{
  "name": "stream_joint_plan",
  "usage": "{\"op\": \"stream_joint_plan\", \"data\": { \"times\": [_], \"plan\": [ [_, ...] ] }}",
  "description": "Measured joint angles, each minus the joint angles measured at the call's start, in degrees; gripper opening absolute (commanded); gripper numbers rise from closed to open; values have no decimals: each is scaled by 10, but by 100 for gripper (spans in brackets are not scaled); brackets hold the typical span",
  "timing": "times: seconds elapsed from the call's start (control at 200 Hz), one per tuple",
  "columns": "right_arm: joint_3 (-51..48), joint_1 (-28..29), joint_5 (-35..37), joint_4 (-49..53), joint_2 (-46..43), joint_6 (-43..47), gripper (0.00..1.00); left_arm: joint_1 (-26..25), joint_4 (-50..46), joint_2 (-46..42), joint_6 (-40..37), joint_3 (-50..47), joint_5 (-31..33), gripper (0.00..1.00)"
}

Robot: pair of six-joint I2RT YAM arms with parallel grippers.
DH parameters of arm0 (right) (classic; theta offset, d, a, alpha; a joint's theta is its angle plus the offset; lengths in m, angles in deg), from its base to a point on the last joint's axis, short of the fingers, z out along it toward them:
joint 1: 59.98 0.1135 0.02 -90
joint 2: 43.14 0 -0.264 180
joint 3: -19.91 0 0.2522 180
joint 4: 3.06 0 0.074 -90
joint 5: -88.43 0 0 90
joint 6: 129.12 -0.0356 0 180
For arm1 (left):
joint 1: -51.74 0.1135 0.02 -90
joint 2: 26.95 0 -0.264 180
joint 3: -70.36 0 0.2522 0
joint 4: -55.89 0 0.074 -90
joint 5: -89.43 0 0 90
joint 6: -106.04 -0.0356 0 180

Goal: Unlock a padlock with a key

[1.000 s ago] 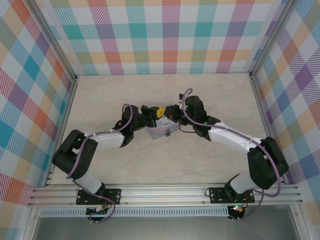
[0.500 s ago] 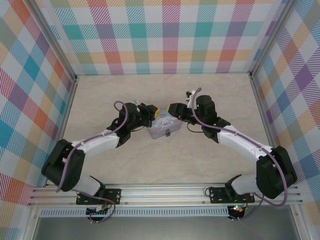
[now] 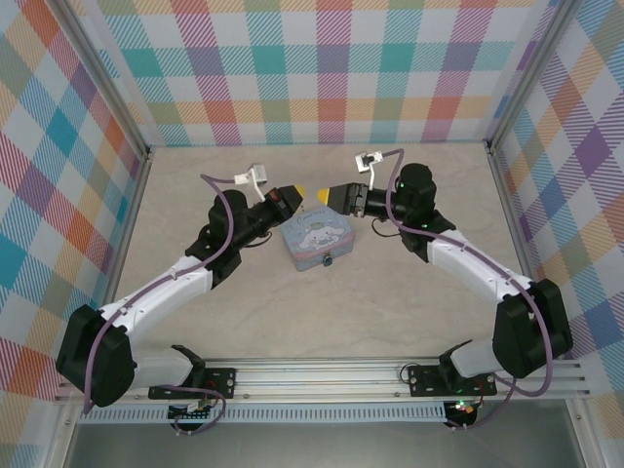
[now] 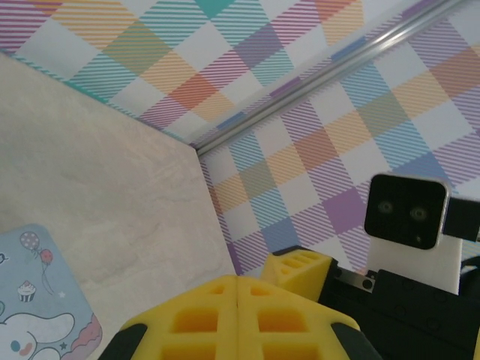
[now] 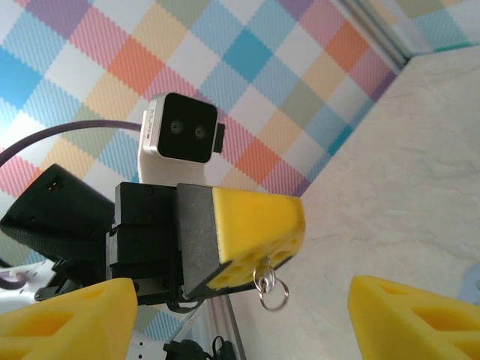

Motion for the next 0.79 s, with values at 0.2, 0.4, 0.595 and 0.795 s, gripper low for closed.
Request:
{"op": "stream_joint_plan", "data": {
  "times": [0.2,0.4,0.595,0.795],
  "plan": [
    [-6,21,-12,-78,31,-27,73,0,33,-3,-17,1,-17,0],
    [-14,38,-12,-149,53,-55,62,0,72,-5,-14,1,-16,0],
    [-25,42,-12,-186,66,-75,47,0,99,-5,2,1,-15,0],
    [-25,42,-12,-199,67,-86,36,0,122,-5,12,1,-16,0]
  ]
}}
